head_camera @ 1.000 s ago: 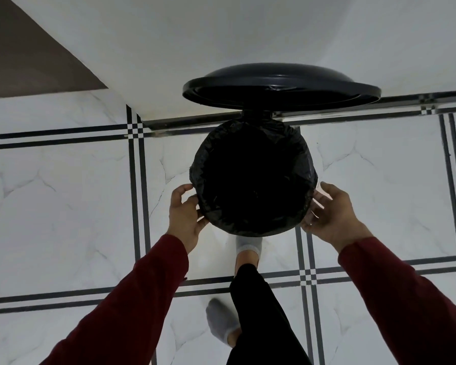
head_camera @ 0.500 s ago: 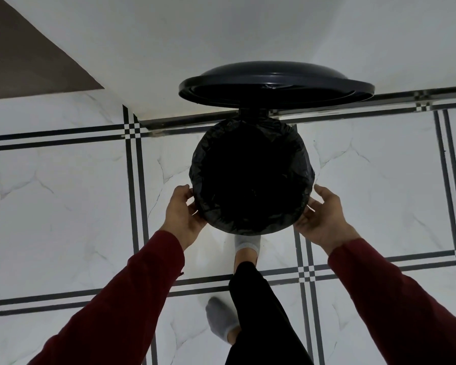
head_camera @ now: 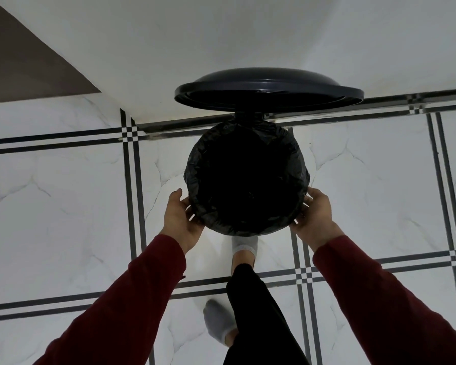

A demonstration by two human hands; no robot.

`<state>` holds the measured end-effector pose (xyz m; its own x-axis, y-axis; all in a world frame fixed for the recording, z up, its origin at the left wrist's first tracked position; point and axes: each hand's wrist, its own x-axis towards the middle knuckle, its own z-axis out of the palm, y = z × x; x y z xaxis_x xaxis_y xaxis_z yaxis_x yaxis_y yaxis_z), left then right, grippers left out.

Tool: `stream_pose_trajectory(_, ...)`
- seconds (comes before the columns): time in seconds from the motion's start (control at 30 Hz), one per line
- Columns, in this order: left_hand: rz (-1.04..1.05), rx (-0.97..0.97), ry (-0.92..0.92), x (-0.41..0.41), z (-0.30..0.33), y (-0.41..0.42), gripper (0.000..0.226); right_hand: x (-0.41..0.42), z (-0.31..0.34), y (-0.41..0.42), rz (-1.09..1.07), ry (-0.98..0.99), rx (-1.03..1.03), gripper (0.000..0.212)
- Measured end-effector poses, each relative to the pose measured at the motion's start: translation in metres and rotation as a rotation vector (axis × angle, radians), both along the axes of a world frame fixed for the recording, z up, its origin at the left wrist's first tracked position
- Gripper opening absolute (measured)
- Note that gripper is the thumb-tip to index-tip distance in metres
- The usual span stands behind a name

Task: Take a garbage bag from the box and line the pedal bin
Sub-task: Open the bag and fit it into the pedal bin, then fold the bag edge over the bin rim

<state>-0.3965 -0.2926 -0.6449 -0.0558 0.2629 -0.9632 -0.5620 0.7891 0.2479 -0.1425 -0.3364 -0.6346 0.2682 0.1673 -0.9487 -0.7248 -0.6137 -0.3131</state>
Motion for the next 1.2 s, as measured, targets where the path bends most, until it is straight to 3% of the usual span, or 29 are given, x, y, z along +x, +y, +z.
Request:
stream_pose_trajectory(0.13,-0.181,0.004,0.134,0.003,0.012,0.002,0.046,-0.002,0.012,0.006,0.149,-0.301,-0.094,0.020)
stream_pose_trajectory(0.23,-0.310,0.063,0.454,0.015,0.035,0.015,0.024,-0.009,0.046,0.013,0.231,-0.583,-0.048,0.013)
stream_pose_trajectory(0.3,-0.382,0.198,0.632,0.023,0.051,0.018,0.028,-0.019,0.076,0.017,0.294,-0.667,0.070,0.016)
stream_pose_trajectory(0.37,-0.439,0.430,0.741,0.030,0.077,0.016,0.041,-0.029,0.107,0.022,0.413,-0.791,0.250,0.013)
stream_pose_trajectory(0.47,-0.606,1.028,1.055,0.038,0.133,0.024,0.054,-0.038,0.162,0.032,0.656,-1.217,0.608,0.005)
stream_pose_trajectory(0.53,-0.774,1.350,1.175,0.042,0.169,0.041,0.055,-0.038,0.194,0.045,0.732,-1.533,0.821,0.011)
stream_pose_trajectory(0.6,-1.018,1.516,1.230,0.044,0.193,0.065,0.054,-0.028,0.209,0.067,0.841,-1.720,0.892,0.024)
stream_pose_trajectory(0.7,-1.529,1.459,1.153,0.041,0.197,0.105,0.058,-0.006,0.207,0.103,1.277,-1.655,0.742,0.044)
stream_pose_trajectory(0.8,-1.852,1.372,0.973,0.033,0.191,0.132,0.068,0.010,0.196,0.114,1.580,-1.280,0.640,0.053)
stream_pose_trajectory(0.97,-1.925,1.401,0.927,0.023,0.189,0.119,0.068,0.018,0.196,0.100,1.766,-1.109,0.680,0.070)
stream_pose_trajectory(1.03,-1.920,1.399,0.940,0.020,0.188,0.096,0.071,0.017,0.189,0.086,1.857,-1.127,0.687,0.080)
stream_pose_trajectory(1.2,-1.950,1.300,1.050,0.017,0.162,0.040,0.076,0.011,0.158,0.046,1.925,-1.137,0.655,0.085)
